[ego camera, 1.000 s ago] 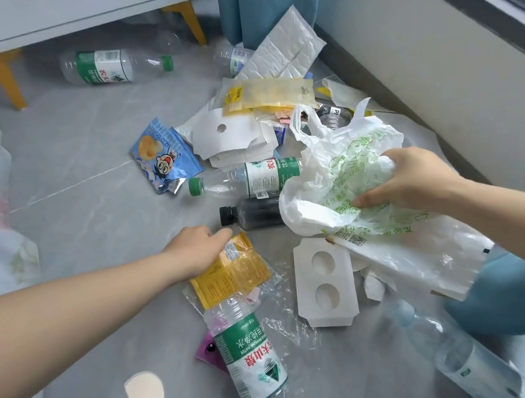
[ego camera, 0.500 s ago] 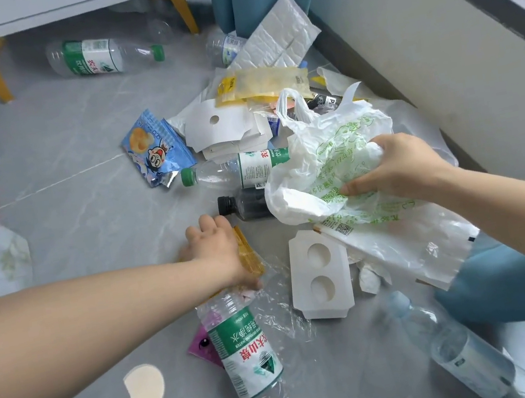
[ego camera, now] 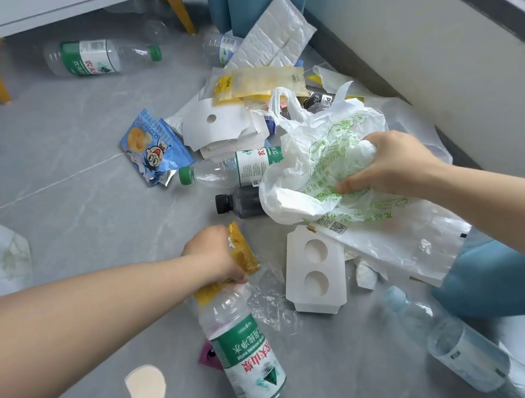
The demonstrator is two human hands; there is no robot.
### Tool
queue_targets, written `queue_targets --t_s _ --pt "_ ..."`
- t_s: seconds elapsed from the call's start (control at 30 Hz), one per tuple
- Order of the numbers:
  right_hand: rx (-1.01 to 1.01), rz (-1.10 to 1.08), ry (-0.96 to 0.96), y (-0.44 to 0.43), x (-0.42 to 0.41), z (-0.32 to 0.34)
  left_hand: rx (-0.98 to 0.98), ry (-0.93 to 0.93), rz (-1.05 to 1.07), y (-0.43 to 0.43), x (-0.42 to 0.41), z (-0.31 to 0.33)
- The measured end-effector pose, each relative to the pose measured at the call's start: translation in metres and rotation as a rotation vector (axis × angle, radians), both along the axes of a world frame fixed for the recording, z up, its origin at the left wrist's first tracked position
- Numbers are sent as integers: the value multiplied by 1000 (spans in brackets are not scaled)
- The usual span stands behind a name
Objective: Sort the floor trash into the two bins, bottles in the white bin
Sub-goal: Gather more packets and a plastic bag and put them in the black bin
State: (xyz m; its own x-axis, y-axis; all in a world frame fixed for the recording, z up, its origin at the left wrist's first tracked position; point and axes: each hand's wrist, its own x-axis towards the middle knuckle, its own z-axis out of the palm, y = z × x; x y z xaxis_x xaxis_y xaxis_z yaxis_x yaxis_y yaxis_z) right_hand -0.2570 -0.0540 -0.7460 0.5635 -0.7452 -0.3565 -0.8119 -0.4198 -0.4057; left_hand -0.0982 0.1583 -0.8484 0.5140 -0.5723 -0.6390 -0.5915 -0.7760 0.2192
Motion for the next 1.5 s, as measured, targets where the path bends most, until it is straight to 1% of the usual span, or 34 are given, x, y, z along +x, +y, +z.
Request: queue_targets --t_s 0.13,0.23,0.37,0.57,0.63,0.73,0.8,0.87,0.97,1.1,1.27,1.5 --pt "-1 7 3 3 -1 3 5 62 31 4 5 2" --pt "-5 10 -3 4 -1 4 -21 149 148 8 7 6" --pt "-1 -5 -30 7 0 9 -158 208 358 12 19 26" --pt "-41 -46 -115 7 8 32 -365 271 586 15 46 72" --pt "-51 -78 -171 3 19 46 -465 325 705 14 59 91" --pt "-6 -139 -297 -6 45 66 -593 424 887 6 85 122" --pt "21 -157 -354 -11 67 81 -642 481 958 0 104 148" --pt "46 -170 -389 -14 89 106 -674 488 1011 -8 123 181" --pt "73 -184 -416 -20 112 171 -720 473 1060 -10 145 249" --pt "87 -194 -417 -17 124 283 -787 446 1078 -10 152 367" --pt "48 -198 -444 -5 121 478 -869 474 1058 -17 142 566" --pt "-44 -223 -554 7 98 737 -1040 430 1040 -30 122 815"
